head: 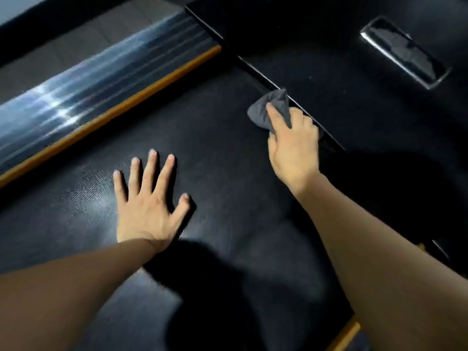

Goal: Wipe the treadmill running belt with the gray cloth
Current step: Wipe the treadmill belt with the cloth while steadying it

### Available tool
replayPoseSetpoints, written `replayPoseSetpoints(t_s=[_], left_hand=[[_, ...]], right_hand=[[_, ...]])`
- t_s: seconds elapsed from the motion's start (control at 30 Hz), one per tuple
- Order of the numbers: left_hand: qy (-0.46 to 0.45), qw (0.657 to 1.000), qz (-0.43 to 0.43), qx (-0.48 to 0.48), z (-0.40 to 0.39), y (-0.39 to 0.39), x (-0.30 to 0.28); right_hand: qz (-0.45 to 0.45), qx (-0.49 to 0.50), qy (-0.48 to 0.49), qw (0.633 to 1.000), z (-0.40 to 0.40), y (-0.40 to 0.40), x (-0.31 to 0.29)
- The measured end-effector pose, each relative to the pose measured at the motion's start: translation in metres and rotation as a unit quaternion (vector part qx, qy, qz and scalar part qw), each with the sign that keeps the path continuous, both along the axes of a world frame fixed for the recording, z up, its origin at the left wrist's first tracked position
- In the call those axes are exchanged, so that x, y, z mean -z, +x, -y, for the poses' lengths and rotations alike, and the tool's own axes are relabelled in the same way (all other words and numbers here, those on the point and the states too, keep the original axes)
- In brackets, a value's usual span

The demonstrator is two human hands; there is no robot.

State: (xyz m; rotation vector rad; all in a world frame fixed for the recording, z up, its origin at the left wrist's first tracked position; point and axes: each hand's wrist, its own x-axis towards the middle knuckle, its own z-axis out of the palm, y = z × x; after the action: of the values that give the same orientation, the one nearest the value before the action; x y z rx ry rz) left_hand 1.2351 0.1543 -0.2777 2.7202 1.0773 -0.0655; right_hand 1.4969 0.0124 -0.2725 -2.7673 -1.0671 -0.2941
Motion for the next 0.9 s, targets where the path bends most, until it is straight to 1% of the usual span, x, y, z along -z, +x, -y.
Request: replayPoseSetpoints(t_s=[0.1, 0.13, 0.17, 0.23, 0.27, 0.3, 0.33, 0.37, 0.43, 0.47, 0.53, 0.6, 0.63, 0.7, 0.73, 0.77, 0.8, 0.83, 0.9], left_hand=[[-0.004, 1.0, 0.001, 0.003, 0.0, -0.002, 0.0], [-0.001, 1.0, 0.002, 0.003, 0.001, -0.001, 0.0], [0.002, 1.0, 0.001, 0.003, 0.002, -0.001, 0.0], [0.006, 1.0, 0.007, 0.003, 0.0, -0.002, 0.0], [0.006, 1.0, 0.011, 0.004, 0.0, -0.002, -0.001], [0.01, 1.0, 0.017, 0.008, 0.001, -0.002, 0.0], [0.015, 1.0, 0.015, 0.011, 0.001, -0.003, 0.0], [0.016, 1.0, 0.011, 0.007, -0.001, -0.002, 0.001], [0.018, 1.0, 0.013, 0.002, 0.0, -0.002, 0.002], [0.021, 1.0, 0.016, 0.001, 0.001, -0.004, 0.003], [0.025, 1.0, 0.014, 0.007, 0.0, -0.003, 0.005], [0.025, 1.0, 0.015, 0.008, -0.001, -0.003, 0.007], [0.027, 0.999, 0.017, 0.008, -0.001, -0.002, 0.007], [0.03, 0.999, 0.019, 0.008, -0.001, -0.003, 0.009], [0.028, 0.999, 0.019, 0.009, -0.002, -0.003, 0.009], [0.026, 0.999, 0.022, 0.009, -0.001, -0.003, 0.008], [0.026, 0.999, 0.025, 0.007, -0.001, -0.004, 0.008], [0.025, 0.999, 0.028, 0.006, 0.0, -0.004, 0.007], [0.022, 0.999, 0.033, 0.006, 0.0, -0.004, 0.007]], right_hand=[[0.003, 0.03, -0.008, 1.0, -0.01, -0.022, -0.007], [0.015, 0.016, -0.018, 1.0, -0.012, -0.037, -0.007], [0.021, -0.022, -0.017, 0.999, -0.012, -0.054, -0.005], [0.006, -0.131, -0.002, 0.991, -0.01, -0.078, -0.003], [-0.002, -0.173, -0.002, 0.985, -0.004, -0.08, -0.001], [-0.005, -0.192, -0.011, 0.981, 0.004, -0.075, -0.002], [-0.007, -0.181, -0.014, 0.983, 0.012, -0.064, -0.004], [-0.015, -0.145, -0.009, 0.989, 0.019, -0.048, -0.007], [-0.018, -0.022, 0.006, 1.0, 0.041, -0.016, -0.008], [-0.017, 0.026, 0.015, 0.999, 0.049, -0.009, -0.006], [-0.023, 0.076, 0.032, 0.996, 0.05, -0.014, -0.003], [-0.012, 0.085, 0.035, 0.996, 0.036, -0.047, -0.002], [-0.002, 0.065, 0.031, 0.997, 0.029, -0.071, -0.001], [0.002, -0.023, 0.027, 0.999, 0.026, -0.112, 0.002], [-0.005, -0.067, 0.022, 0.997, 0.03, -0.119, 0.003], [-0.016, -0.103, 0.017, 0.994, 0.038, -0.113, 0.001], [-0.024, -0.114, 0.016, 0.993, 0.046, -0.101, 0.0], [-0.026, -0.088, 0.025, 0.995, 0.054, -0.087, -0.001], [-0.033, 0.023, 0.056, 0.998, 0.07, -0.06, -0.001]])
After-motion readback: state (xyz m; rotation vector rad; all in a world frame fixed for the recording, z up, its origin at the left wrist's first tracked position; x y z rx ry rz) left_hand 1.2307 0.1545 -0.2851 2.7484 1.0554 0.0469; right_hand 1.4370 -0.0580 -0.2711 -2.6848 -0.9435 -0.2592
